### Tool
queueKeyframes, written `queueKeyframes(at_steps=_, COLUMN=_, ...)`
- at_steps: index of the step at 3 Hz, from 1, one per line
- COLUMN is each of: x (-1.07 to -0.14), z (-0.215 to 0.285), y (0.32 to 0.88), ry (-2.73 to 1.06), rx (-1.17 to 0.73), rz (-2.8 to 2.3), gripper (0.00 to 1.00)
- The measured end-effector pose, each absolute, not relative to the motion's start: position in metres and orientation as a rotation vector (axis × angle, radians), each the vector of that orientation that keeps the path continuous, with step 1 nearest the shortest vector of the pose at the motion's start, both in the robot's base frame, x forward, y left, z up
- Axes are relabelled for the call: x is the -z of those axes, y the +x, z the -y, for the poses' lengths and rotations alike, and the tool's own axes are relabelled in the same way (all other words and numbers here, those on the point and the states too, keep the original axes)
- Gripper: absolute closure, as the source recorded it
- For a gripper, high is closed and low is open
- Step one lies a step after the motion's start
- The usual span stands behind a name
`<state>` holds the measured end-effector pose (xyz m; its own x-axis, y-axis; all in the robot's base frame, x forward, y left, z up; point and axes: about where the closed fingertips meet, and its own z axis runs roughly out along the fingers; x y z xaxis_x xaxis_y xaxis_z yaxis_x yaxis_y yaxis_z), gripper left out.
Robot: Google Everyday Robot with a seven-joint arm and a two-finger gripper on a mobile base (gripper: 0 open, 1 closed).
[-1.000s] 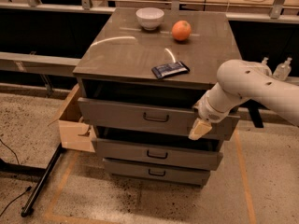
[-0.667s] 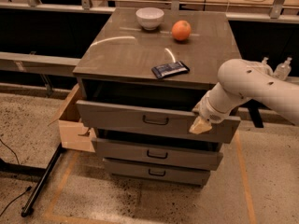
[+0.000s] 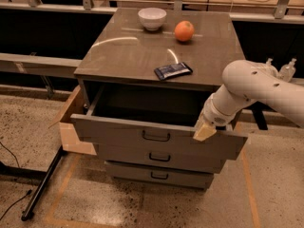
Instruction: Open top drawer
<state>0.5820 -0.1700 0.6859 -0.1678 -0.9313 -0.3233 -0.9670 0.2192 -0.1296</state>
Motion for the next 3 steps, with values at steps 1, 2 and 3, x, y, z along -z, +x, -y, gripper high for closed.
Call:
queueKeyframes(at_steps=1, x=-0.686, z=0.17, y=0.582, ry=-1.77, rx=-0.15, rz=-2.167, gripper=0.64)
queueKeyframes(at_steps=2, x=-0.721, z=0.175, y=0.573, ry=-1.734, rx=-0.147, rz=-2.196, gripper=0.4)
queueKeyframes(at_steps=3, x=-0.754, z=0.18, y=0.572, ry=-1.701, rx=-0.105, rz=-2.224, gripper=0.17)
